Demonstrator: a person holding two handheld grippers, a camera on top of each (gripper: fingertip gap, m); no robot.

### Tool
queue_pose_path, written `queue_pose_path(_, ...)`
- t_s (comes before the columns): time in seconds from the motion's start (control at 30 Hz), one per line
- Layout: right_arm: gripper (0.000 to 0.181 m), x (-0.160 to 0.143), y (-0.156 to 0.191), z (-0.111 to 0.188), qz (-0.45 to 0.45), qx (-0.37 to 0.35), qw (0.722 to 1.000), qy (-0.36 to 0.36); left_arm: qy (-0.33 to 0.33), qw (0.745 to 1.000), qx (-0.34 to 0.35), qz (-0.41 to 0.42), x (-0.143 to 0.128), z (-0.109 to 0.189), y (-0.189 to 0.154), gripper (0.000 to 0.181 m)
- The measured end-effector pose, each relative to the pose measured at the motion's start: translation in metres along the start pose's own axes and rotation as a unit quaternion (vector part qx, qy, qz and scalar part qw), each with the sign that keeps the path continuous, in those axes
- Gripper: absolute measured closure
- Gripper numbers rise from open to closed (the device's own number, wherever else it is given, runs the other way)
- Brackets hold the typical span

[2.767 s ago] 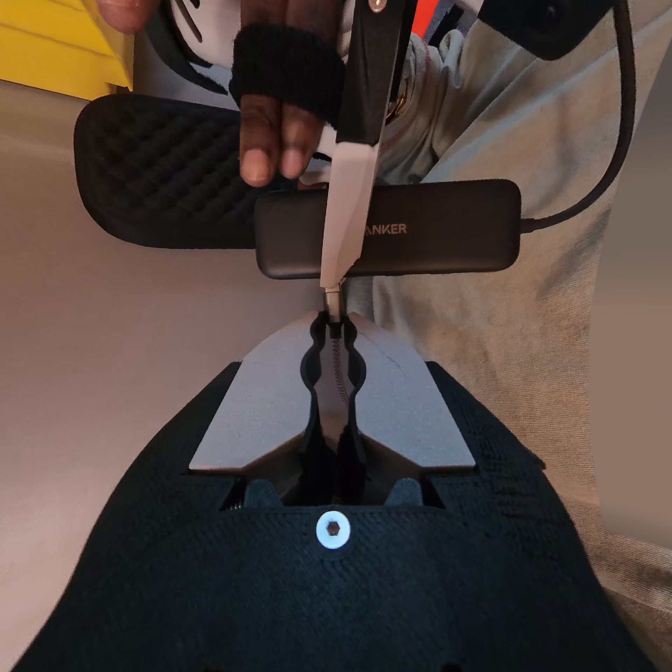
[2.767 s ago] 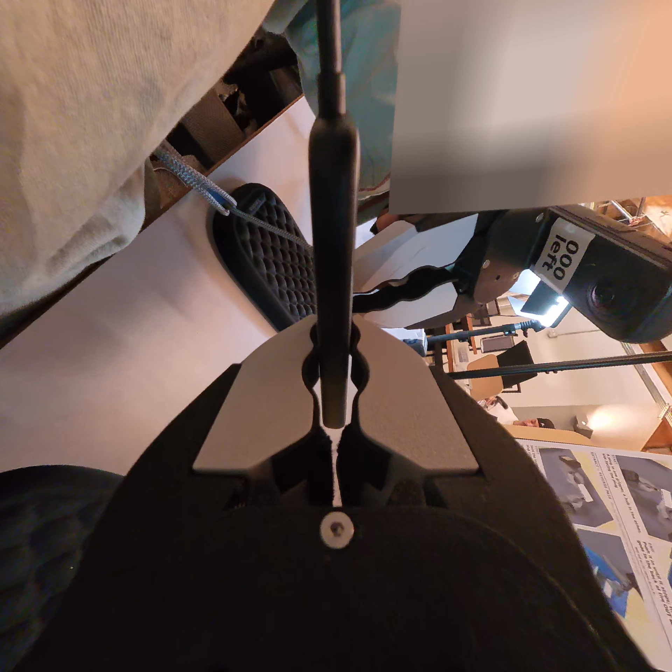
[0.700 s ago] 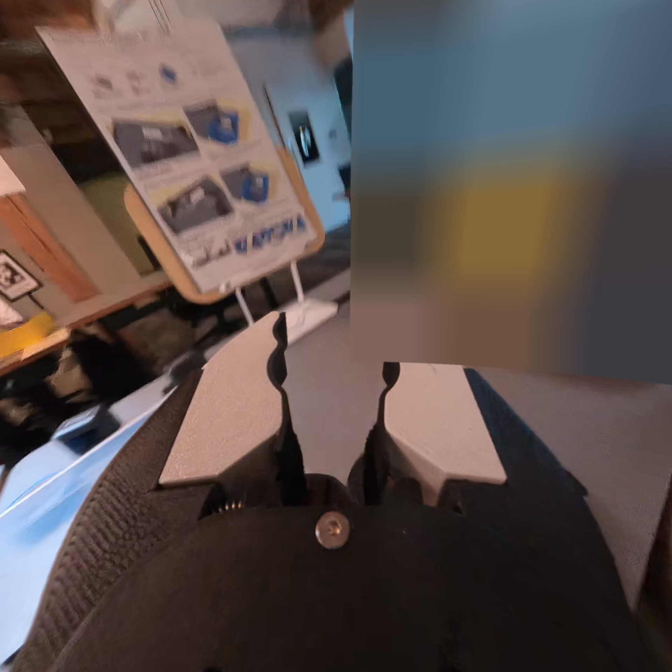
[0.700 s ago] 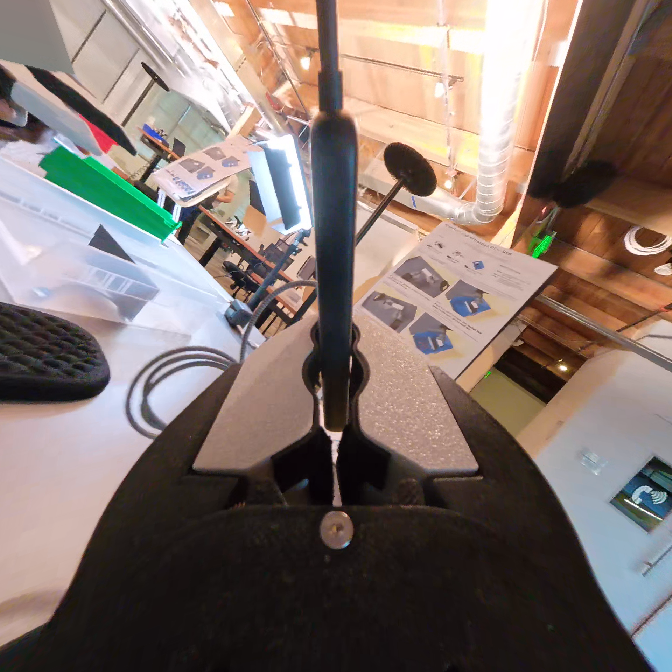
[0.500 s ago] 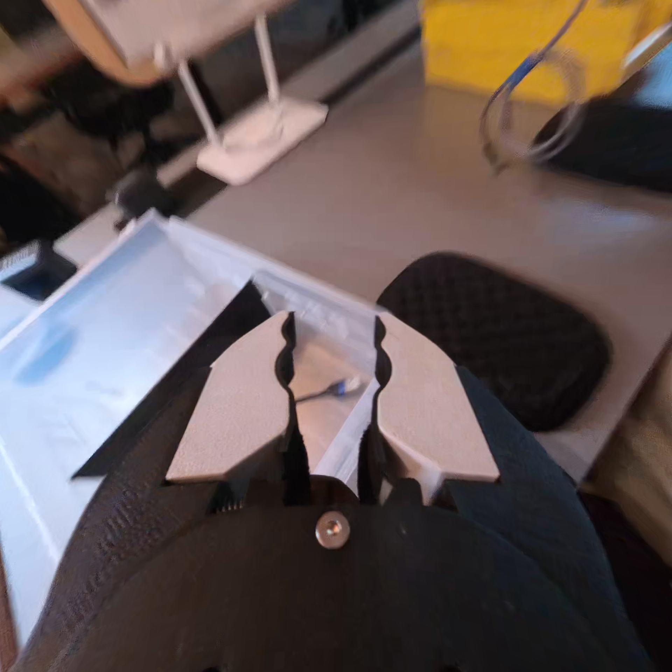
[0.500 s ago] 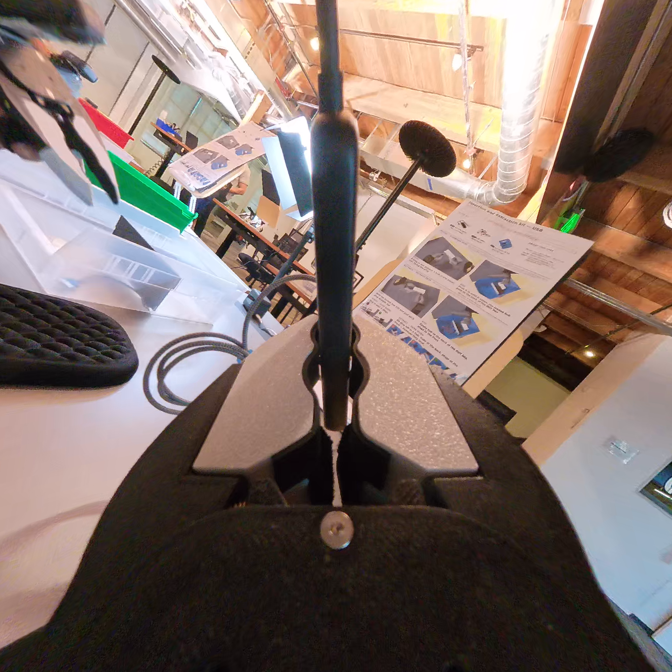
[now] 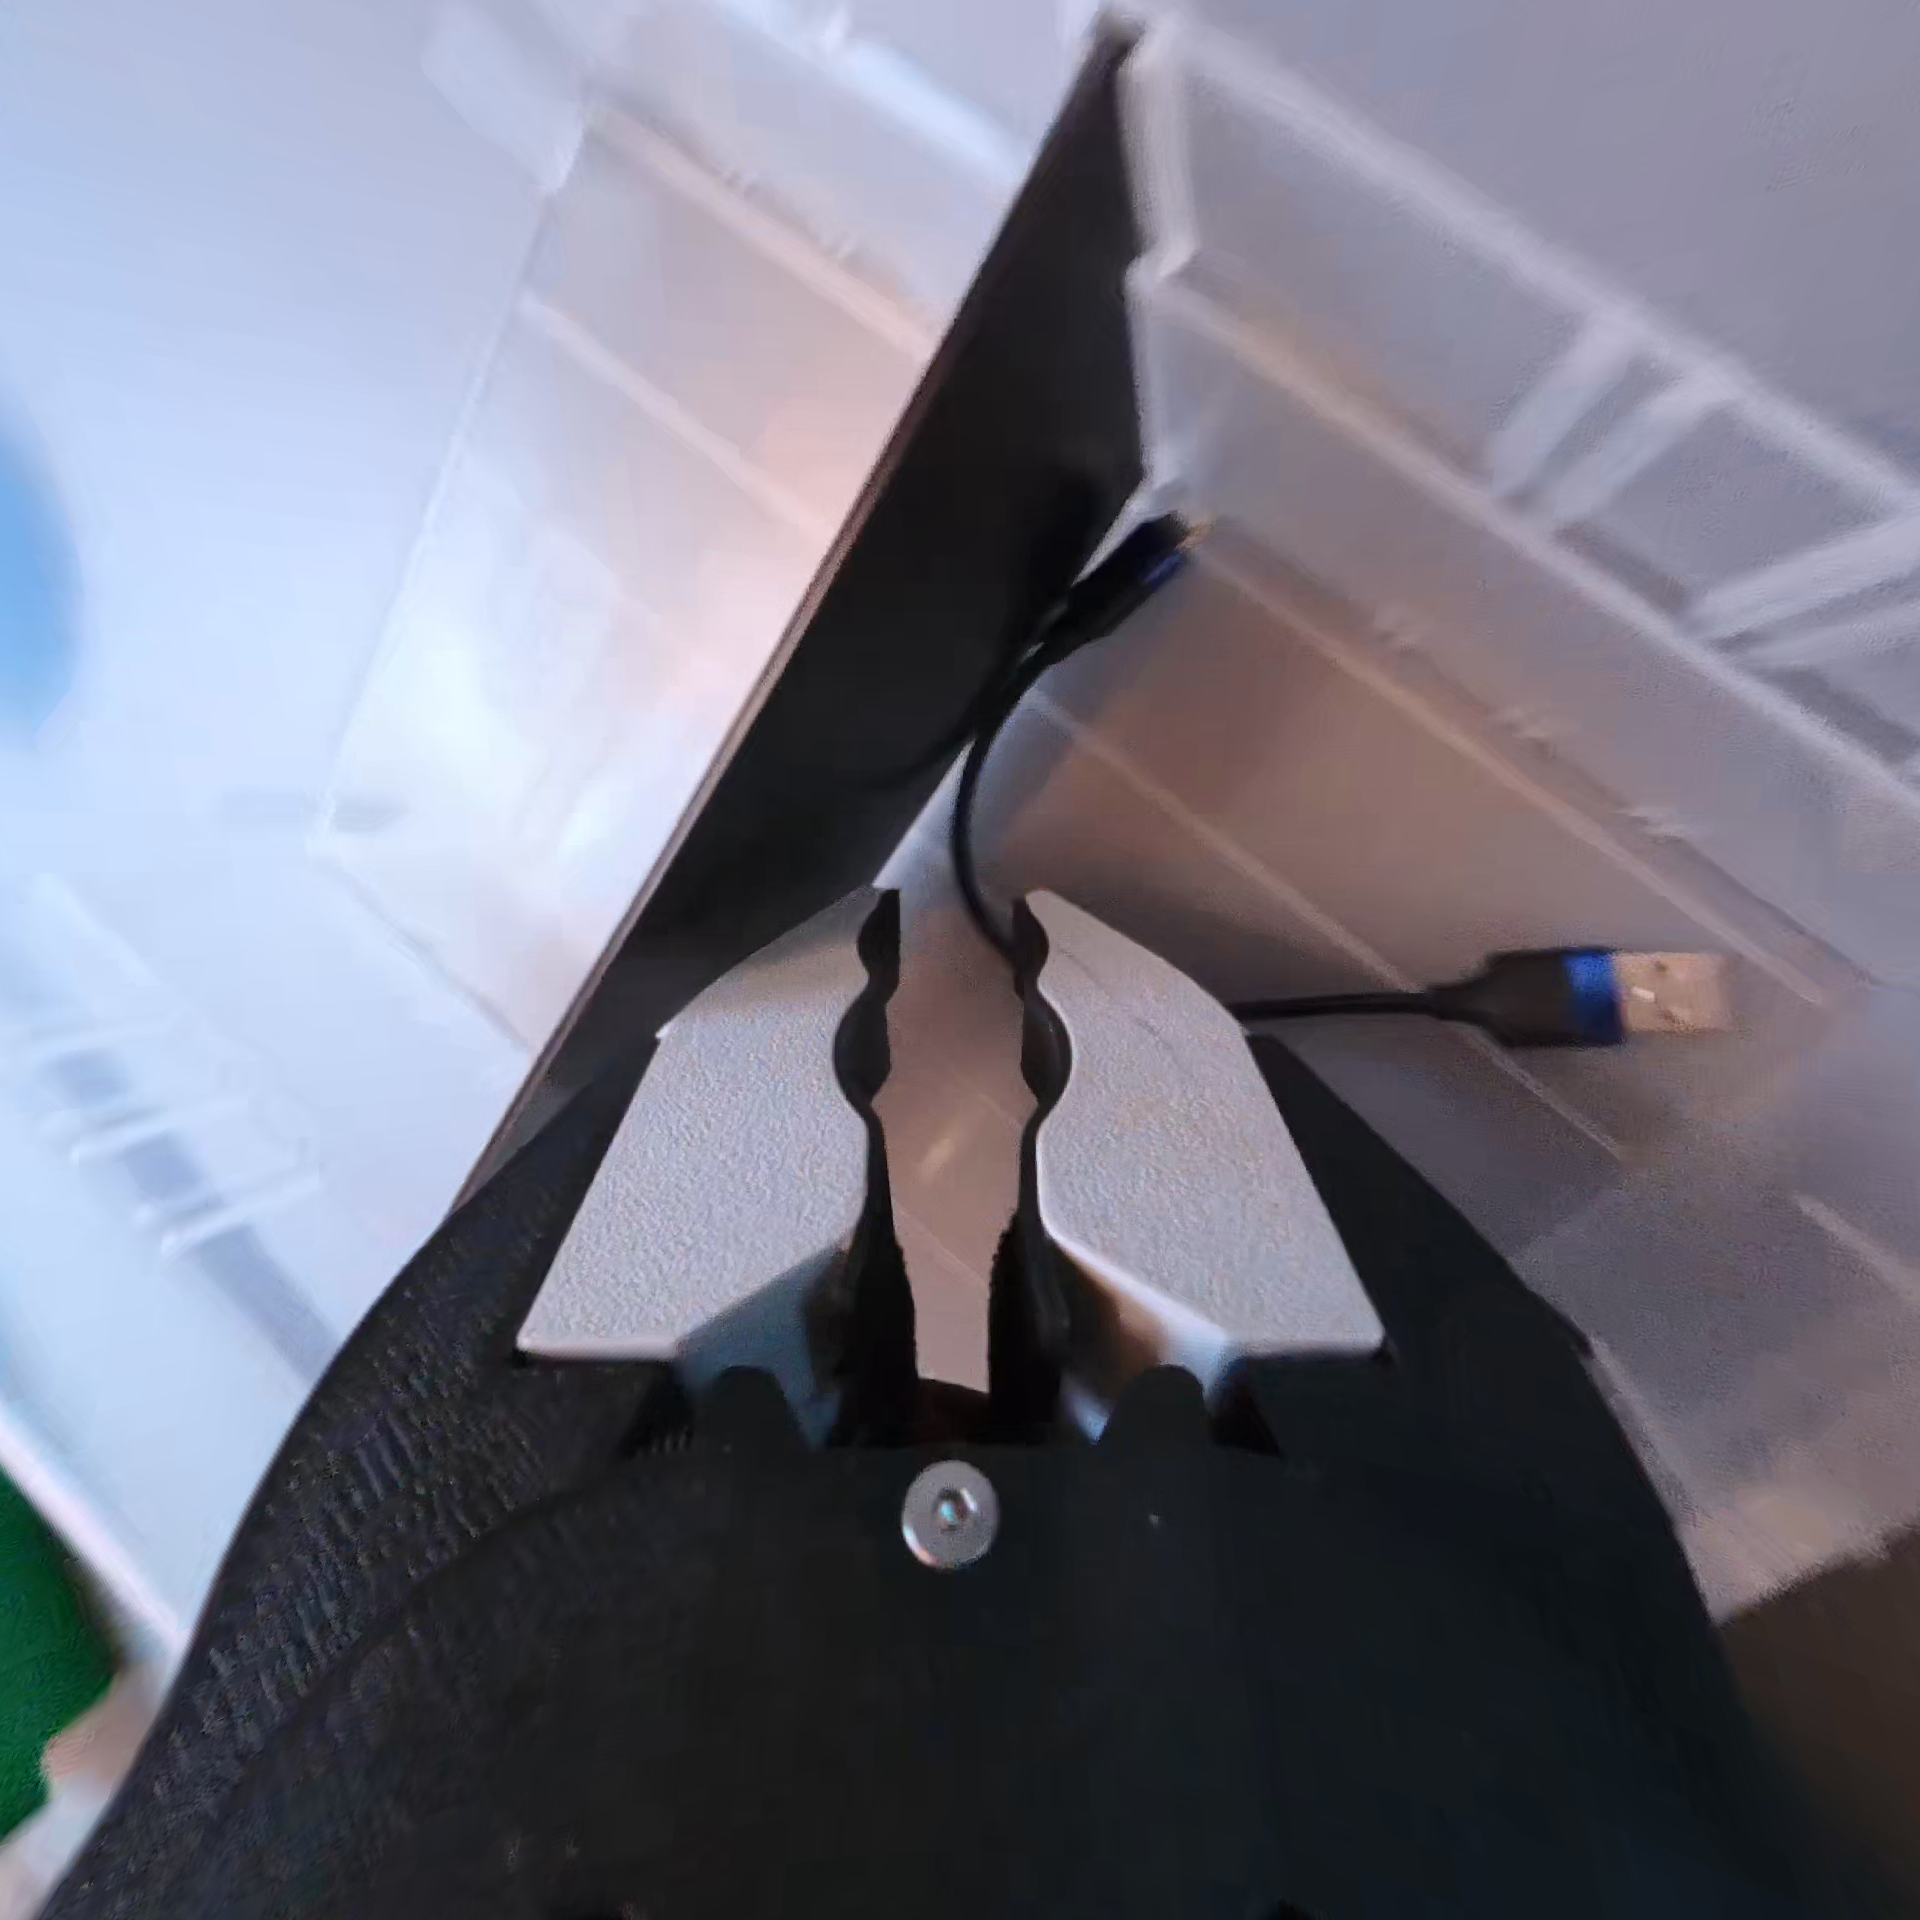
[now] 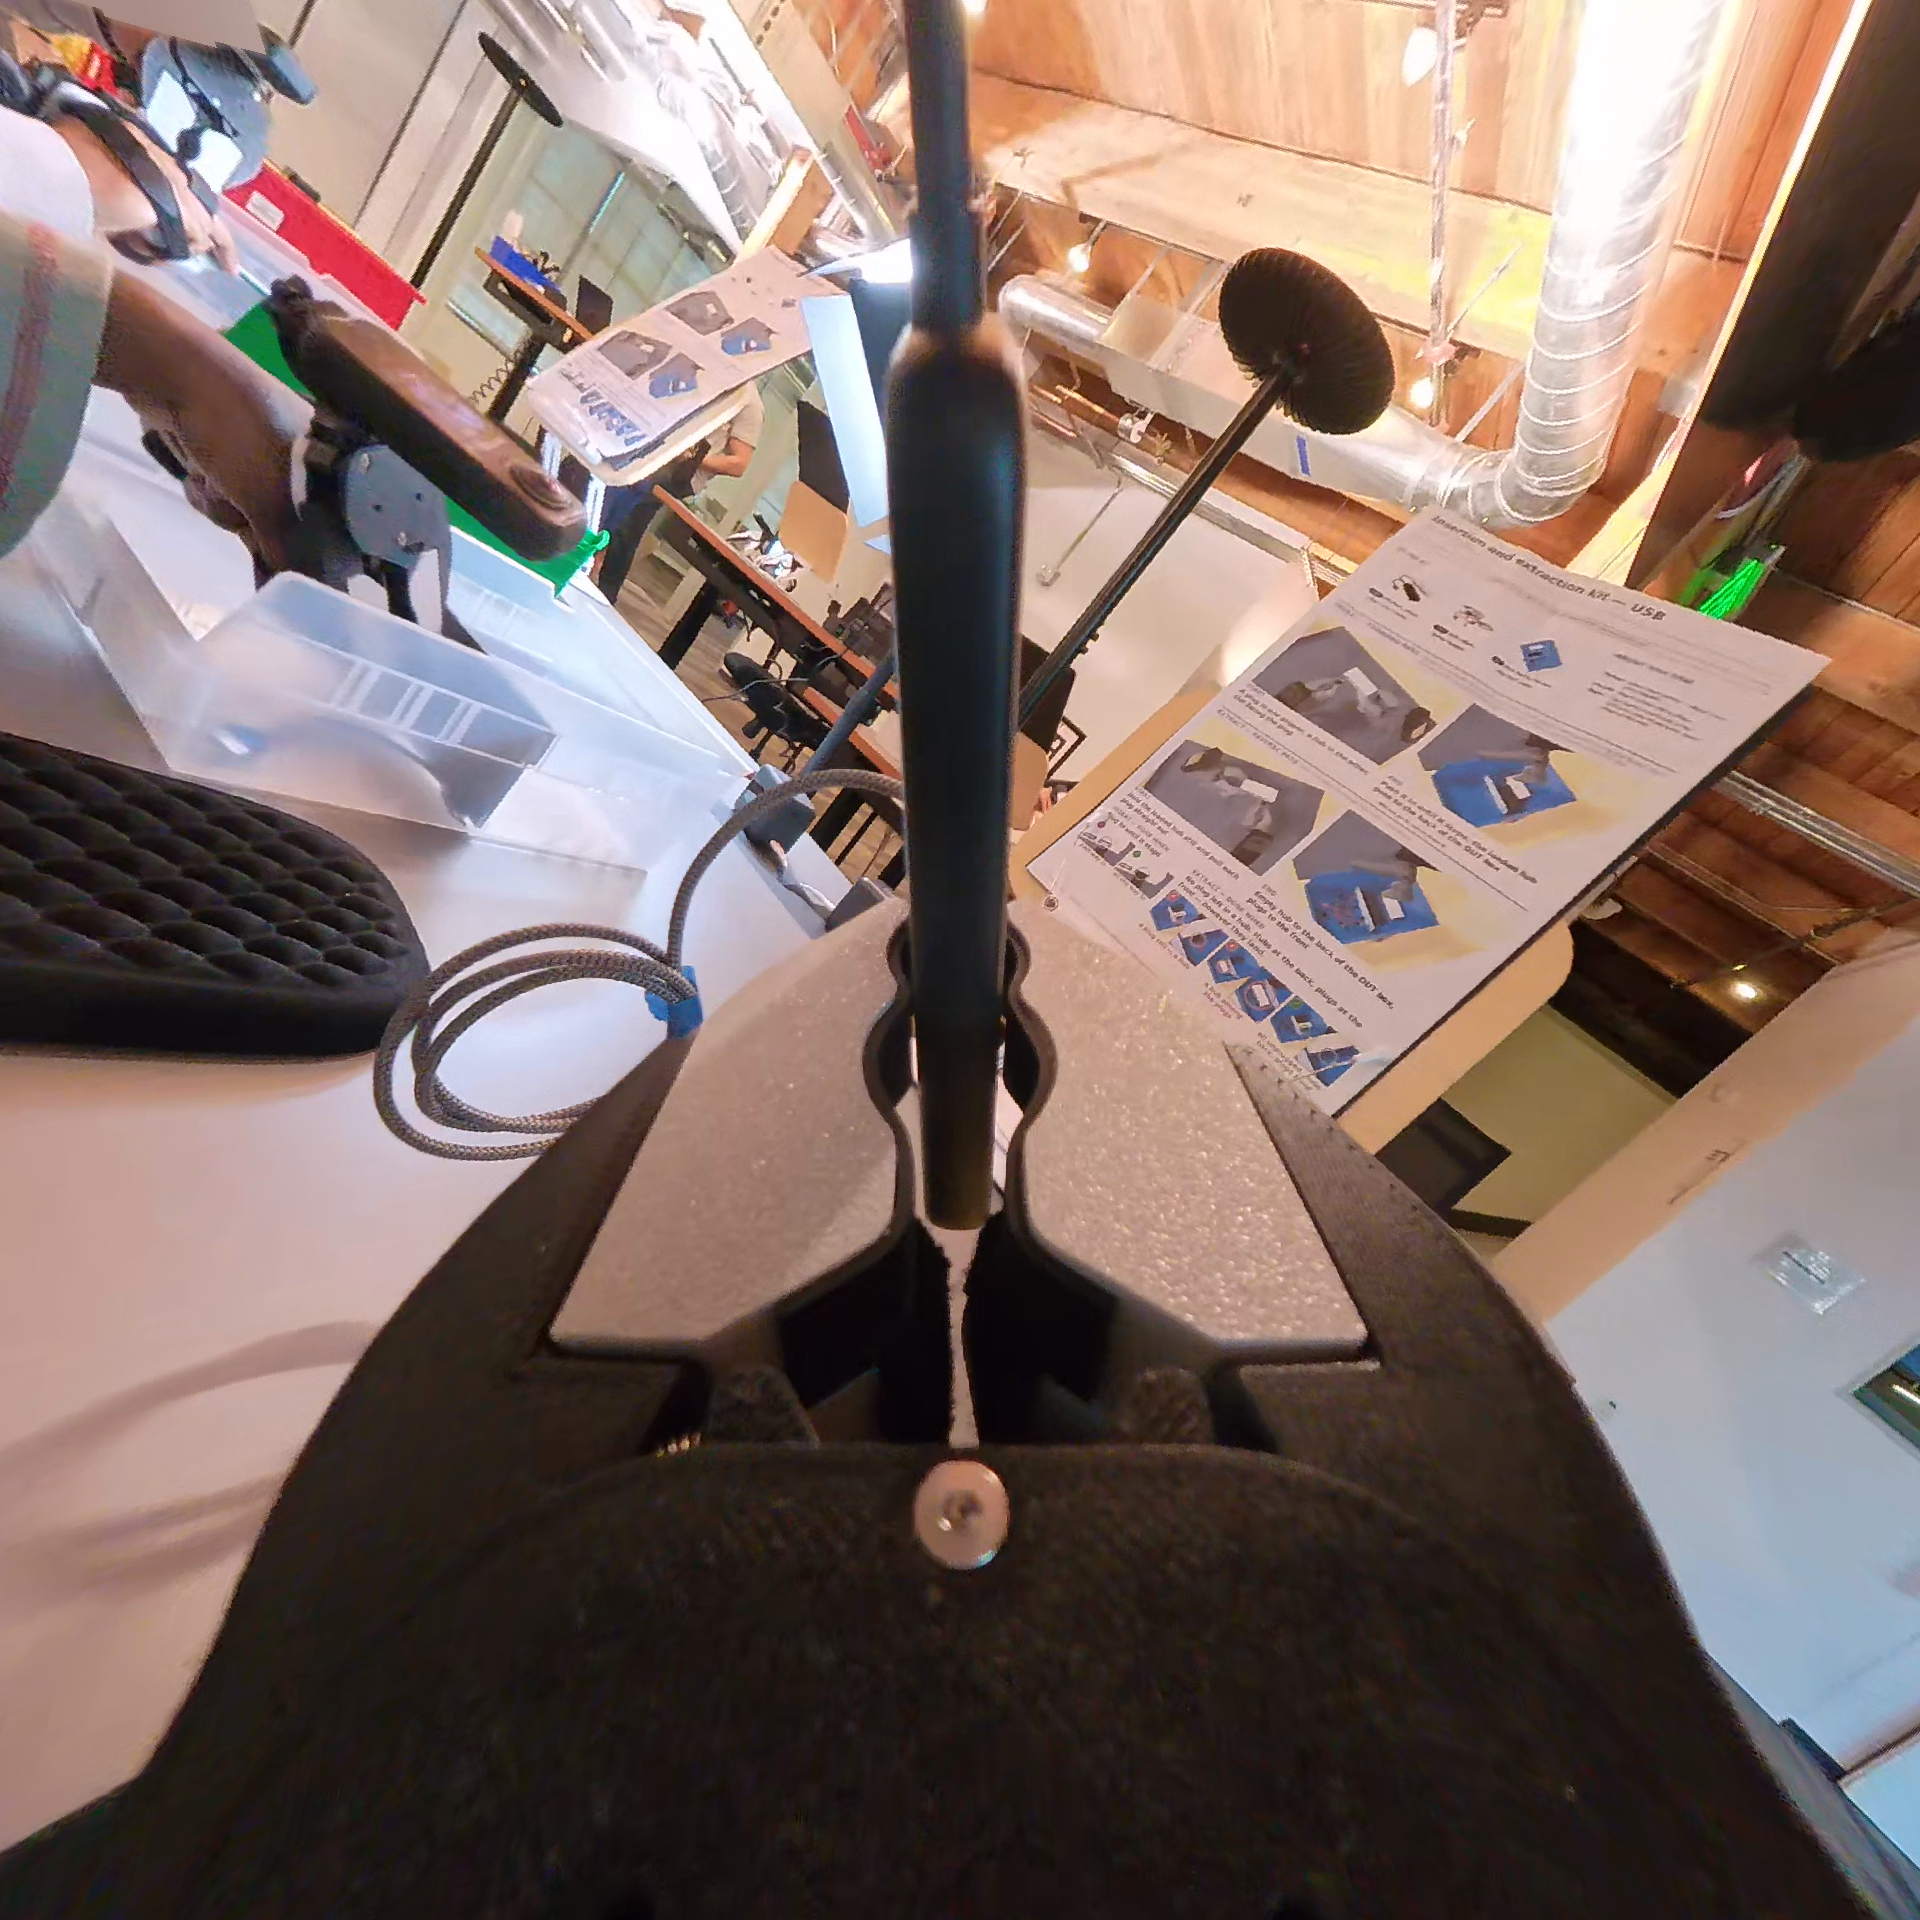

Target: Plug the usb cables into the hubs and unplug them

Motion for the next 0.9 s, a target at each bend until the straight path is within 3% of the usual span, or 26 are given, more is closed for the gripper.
queue_pose_path(0.07,0.169,0.001,0.000,-0.003,0.002,0.004,1.000,0.001,0.012,0.999,0.025,0.021,-0.006,-0.002,-0.001,0.160)
queue_pose_path(0.1,0.169,0.001,0.000,-0.004,0.004,0.006,1.000,0.000,0.012,0.999,0.007,0.033,-0.008,-0.001,-0.003,0.160)
queue_pose_path(0.13,0.169,0.002,0.000,-0.005,0.006,0.006,1.000,-0.001,0.029,0.999,-0.007,0.038,-0.013,-0.001,-0.004,0.167)
queue_pose_path(0.3,0.169,0.004,0.002,-0.005,0.015,0.008,1.000,-0.003,0.131,0.991,-0.021,0.000,-0.039,0.016,0.000,0.160)
queue_pose_path(0.37,0.169,0.004,0.003,-0.003,0.015,0.009,1.000,-0.003,0.091,0.996,0.009,-0.017,-0.038,0.022,0.004,0.159)
queue_pose_path(0.5,0.169,0.005,0.004,0.000,0.017,0.011,1.000,-0.006,-0.049,0.998,0.024,0.002,-0.020,0.029,0.009,0.156)
queue_pose_path(0.67,0.169,0.009,0.005,0.004,0.037,0.011,0.999,-0.010,0.022,0.999,0.003,0.048,-0.019,0.009,0.016,0.156)
queue_pose_path(0.9,0.169,0.008,0.004,0.005,0.033,0.011,0.999,-0.020,0.005,1.000,0.027,0.006,-0.019,-0.008,0.009,0.172)
Point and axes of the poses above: each gripper's, where its closed fingertips meet, z back along the fingers, x out of its top, y = z × x across the jaws, the point moved 9 cm from there along z, back along the fingers, and after that the axes turned 7 degrees about x, right-handed, at the moved point
